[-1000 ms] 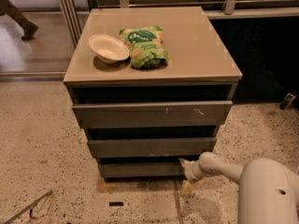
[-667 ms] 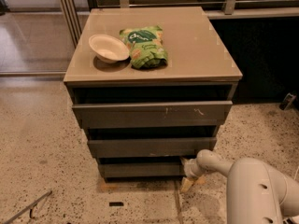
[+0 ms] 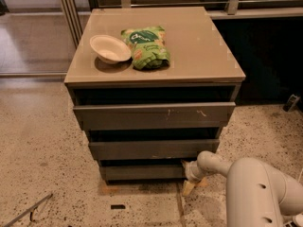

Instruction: Open bottom drawer

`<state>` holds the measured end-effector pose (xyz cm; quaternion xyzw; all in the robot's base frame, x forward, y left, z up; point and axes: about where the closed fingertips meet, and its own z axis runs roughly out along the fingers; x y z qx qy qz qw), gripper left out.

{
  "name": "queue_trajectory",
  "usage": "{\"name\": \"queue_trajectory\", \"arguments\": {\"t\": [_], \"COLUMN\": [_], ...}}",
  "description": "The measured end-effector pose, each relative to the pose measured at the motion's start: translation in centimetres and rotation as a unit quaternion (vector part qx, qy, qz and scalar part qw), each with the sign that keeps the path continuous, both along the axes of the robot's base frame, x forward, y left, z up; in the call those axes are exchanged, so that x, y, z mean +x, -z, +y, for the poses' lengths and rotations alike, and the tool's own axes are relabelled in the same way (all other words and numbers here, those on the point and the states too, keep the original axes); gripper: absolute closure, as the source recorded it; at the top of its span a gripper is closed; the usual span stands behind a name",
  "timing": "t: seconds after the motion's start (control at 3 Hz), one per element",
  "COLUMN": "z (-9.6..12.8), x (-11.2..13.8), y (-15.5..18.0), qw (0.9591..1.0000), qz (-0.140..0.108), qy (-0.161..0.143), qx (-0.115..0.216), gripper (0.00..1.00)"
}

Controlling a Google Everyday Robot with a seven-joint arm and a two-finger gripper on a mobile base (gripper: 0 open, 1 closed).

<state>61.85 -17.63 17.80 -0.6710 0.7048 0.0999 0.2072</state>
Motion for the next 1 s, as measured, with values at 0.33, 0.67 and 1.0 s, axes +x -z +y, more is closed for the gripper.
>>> {"name": "queue_trajectory", "arguments": {"t": [0.33, 0.67, 1.0], "z": [-0.1, -0.1, -0.2], "x": [-0.4, -1.0, -1.9], "y": [0.5, 0.7, 0.8], "qw": [0.9998, 0.9993, 0.9984], "qz": [0.016, 0.033, 0.053], "qy": [0.002, 0.003, 0.001], "qx": [-0.011, -0.017, -0.02], "gripper": [0.0, 0.0, 0.0]}}
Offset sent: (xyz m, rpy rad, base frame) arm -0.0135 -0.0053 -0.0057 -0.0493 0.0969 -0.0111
